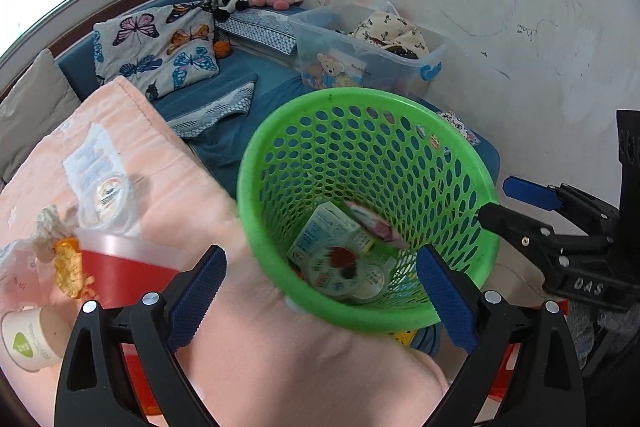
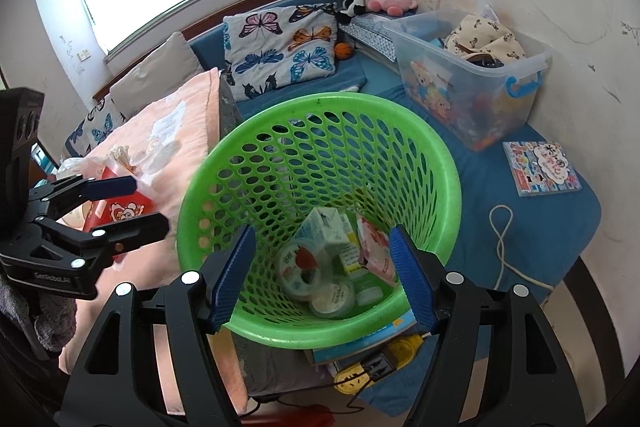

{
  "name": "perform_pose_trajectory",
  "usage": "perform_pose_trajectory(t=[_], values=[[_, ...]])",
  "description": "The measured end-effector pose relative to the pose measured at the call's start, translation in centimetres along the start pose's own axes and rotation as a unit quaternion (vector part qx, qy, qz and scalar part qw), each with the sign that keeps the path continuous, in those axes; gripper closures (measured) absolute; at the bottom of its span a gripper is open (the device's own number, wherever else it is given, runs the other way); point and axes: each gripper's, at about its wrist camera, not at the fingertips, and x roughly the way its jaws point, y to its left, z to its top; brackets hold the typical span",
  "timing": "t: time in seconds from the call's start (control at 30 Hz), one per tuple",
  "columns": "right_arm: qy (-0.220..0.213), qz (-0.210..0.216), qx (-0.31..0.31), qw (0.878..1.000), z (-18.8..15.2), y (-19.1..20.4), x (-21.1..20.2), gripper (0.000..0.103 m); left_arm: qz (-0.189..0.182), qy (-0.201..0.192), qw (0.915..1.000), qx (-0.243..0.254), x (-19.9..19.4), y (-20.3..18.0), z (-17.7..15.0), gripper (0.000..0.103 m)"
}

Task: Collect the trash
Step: 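Open the right tool over the basket while the left tool grasps the red paper cup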

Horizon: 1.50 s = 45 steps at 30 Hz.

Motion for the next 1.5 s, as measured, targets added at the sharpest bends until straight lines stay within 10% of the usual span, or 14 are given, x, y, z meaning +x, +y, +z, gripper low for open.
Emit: perform_pose_trajectory(t=[0.67,1.5], values=[[0.001,0.026,-0.027,0.999,1.0,3.1,0.8,0.028,0.094,-0.033,0.9923,-0.074,-5.6,9.4,-5.9,0.01],[0.022,0.048,-0.047,0.997,0.7,5.8,2.9,0.028,0.088,-0.001,0.9885,-0.123,-1.3,12.4,-8.2,0.022]])
